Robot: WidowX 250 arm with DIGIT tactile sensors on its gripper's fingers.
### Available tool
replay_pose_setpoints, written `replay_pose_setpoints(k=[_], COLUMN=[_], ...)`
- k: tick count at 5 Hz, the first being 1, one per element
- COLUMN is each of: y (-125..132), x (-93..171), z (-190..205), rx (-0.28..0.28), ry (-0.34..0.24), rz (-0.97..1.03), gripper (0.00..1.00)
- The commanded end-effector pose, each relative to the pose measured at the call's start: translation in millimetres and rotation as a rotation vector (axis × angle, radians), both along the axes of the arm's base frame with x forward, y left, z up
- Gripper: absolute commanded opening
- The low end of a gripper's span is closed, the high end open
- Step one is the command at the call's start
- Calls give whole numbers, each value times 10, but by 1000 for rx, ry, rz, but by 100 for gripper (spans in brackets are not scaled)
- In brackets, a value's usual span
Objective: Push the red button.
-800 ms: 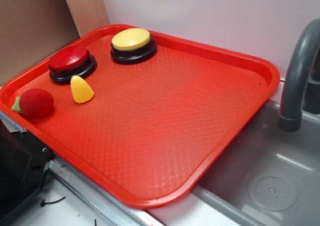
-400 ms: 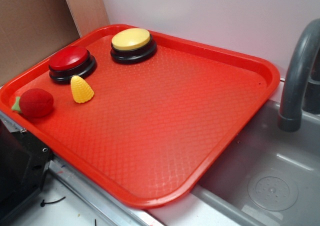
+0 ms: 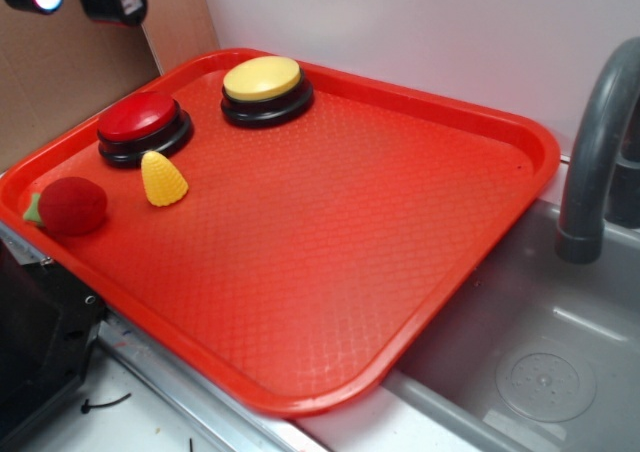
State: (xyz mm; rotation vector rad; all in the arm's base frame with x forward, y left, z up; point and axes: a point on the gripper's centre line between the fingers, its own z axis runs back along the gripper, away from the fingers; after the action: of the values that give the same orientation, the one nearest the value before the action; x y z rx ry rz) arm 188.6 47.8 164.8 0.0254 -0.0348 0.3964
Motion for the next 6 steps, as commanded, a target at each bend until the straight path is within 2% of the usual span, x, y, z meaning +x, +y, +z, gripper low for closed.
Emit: replay_pose_setpoints(k=[1, 2, 3, 4, 5, 6], y=[669, 773, 849, 820, 775, 689], x=[34, 48, 129, 250, 249, 231], z=[-501, -752, -941, -1022, -1098, -1112], rx=[1, 22, 0, 8, -3, 60], ry=[-145, -155, -134, -113, -94, -54], rz=[232, 244, 212, 174, 168, 175], gripper=[100, 100, 100, 100, 100, 100])
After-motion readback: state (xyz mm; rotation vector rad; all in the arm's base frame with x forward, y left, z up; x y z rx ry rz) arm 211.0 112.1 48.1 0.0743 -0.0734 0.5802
